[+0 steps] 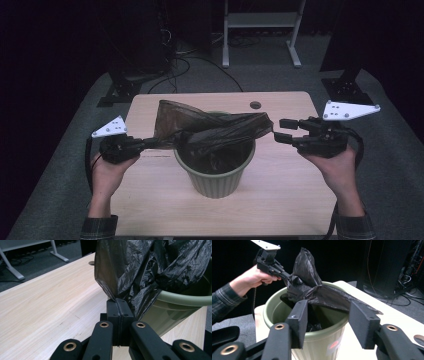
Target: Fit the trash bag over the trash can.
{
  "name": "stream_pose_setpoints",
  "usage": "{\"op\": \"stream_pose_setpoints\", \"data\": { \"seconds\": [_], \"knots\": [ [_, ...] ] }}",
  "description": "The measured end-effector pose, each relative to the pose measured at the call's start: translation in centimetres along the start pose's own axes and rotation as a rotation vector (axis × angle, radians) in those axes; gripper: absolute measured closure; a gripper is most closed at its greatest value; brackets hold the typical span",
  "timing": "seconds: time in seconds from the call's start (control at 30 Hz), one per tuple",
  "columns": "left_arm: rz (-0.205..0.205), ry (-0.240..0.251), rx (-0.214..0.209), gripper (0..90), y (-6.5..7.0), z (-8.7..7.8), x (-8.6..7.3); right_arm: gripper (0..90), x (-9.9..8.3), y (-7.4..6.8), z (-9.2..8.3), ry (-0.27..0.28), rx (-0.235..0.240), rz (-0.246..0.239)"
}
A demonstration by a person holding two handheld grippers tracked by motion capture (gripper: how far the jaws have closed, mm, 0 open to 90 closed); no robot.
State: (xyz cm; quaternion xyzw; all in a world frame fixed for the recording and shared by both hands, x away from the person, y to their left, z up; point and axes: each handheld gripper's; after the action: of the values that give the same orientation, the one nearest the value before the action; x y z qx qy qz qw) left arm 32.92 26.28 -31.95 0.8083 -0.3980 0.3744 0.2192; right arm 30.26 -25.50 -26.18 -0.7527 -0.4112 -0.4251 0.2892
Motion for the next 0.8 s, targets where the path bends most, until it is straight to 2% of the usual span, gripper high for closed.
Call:
{"op": "stream_pose_setpoints", "data": {
  "seconds": [0.2, 0.6, 0.63, 0.77, 0.8],
  "knots": [
    [-0.004, -0.001, -0.006, 89.9, 0.0, 0.1, 0.0, 43.9, 0.2, -0.3, 0.4, 0.004, 0.032, -0.006],
    [0.008, 0.0, -0.013, 89.9, 0.2, 0.3, 0.2, 46.3, 0.8, -1.2, 1.9, 0.0, 0.069, -0.037],
    [0.012, -0.003, -0.017, 89.9, 0.3, 0.3, 0.4, 48.6, 0.9, -1.3, 2.1, -0.002, 0.07, -0.042],
    [0.015, -0.003, -0.022, 89.9, 0.4, 0.5, 0.5, 77.9, 1.3, -1.6, 2.7, -0.006, 0.077, -0.068],
    [0.014, -0.003, -0.022, 89.9, 0.3, 0.5, 0.4, 82.3, 1.3, -1.6, 2.7, -0.007, 0.066, -0.073]
  ]
}}
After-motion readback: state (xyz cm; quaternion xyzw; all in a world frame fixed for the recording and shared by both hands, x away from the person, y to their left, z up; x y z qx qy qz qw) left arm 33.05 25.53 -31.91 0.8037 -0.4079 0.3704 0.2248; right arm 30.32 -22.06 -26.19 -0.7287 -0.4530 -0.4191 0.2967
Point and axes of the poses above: each handheld gripper's, and its own axes: z roughly forward along the jaws, x roughly out of its top, y roughly to its right, and after that the axes turned 11 degrees about -y, right-handed
